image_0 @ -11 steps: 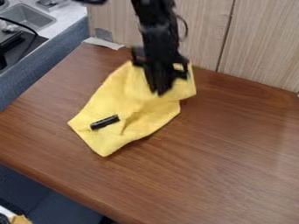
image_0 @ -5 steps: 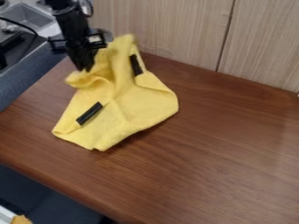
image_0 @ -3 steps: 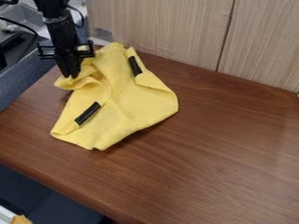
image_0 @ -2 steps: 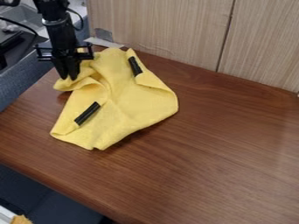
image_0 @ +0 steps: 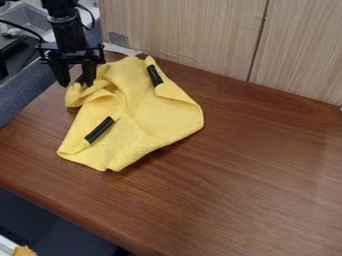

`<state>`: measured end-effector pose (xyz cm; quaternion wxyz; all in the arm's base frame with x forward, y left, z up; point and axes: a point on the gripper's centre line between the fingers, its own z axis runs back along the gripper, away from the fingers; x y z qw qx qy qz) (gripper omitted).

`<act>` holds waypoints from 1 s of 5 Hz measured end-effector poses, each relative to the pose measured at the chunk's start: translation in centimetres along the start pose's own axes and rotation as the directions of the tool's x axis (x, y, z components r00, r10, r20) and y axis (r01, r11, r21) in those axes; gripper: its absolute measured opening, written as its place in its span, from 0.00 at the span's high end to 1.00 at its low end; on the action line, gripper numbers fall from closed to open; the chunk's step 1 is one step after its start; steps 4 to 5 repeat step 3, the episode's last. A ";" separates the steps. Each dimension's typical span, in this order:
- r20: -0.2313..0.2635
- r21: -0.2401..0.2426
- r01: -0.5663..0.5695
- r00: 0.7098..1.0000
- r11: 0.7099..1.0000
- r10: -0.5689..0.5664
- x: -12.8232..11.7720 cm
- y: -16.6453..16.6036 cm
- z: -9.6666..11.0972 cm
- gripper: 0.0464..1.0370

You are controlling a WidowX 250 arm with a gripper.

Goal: Unfolds the cloth from top right to bottom left

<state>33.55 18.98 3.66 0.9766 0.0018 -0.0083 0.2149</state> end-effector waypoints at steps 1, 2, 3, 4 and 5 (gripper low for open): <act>-0.005 0.006 0.013 1.000 1.000 -0.013 0.1 -0.5 0.2 0.02; 0.030 0.034 0.016 0.999 0.999 -0.017 0.3 -0.9 1.9 0.03; 0.118 0.051 -0.005 0.993 0.999 -0.001 0.3 -1.2 5.8 0.03; 0.118 0.051 -0.005 0.993 0.999 -0.001 0.3 -1.2 5.8 0.03; 0.118 0.051 -0.005 0.993 0.999 -0.001 0.3 -1.2 5.8 0.03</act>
